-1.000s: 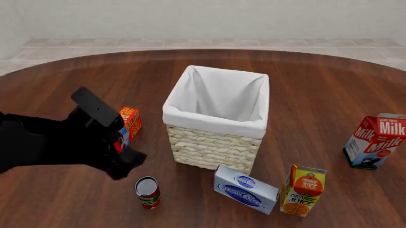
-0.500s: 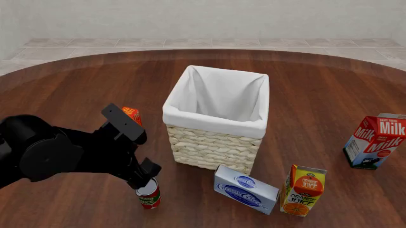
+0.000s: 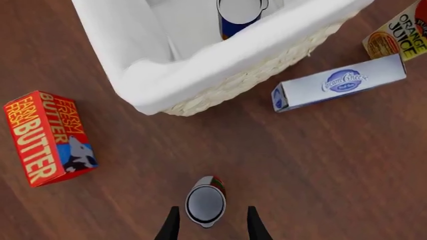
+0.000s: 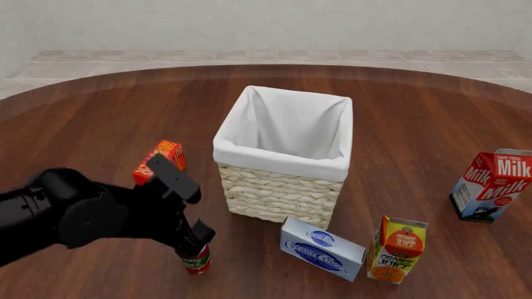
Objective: Pick up the alphabet soup and the tomato sauce, and put them in the basket.
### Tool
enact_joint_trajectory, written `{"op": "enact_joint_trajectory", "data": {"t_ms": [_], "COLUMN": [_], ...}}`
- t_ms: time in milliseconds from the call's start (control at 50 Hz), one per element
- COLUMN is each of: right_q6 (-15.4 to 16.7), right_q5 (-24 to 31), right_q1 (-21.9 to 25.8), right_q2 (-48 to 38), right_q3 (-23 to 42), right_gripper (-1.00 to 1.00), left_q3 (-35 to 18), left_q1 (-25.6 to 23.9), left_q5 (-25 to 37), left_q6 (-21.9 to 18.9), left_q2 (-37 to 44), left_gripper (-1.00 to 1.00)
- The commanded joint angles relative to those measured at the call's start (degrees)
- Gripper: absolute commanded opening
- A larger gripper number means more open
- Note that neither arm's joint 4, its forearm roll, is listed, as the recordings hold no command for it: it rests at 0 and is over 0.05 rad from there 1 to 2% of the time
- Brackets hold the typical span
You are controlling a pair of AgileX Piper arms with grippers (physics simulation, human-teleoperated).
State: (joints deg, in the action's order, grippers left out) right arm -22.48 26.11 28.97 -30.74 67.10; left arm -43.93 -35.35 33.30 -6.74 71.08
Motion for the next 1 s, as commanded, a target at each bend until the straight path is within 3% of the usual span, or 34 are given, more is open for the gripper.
{"op": "enact_joint_trajectory", "data": {"t_ms": [20, 1000], "right_q6": [0.0, 0.2], "right_q5": [0.2, -0.4], "right_q1": [0.0, 0.4], "right_q2": [0.1, -0.5], "right_q3": [0.0, -0.5], "right_gripper": [1.00, 1.00], "left_q3": [2.1, 7.1], "left_q1": [0.1, 3.5], "left_q5": [-2.1, -8.6], "left_q6": [0.3, -0.5], "left_q2": [1.1, 4.0], "left_gripper": [1.00, 1.00]}}
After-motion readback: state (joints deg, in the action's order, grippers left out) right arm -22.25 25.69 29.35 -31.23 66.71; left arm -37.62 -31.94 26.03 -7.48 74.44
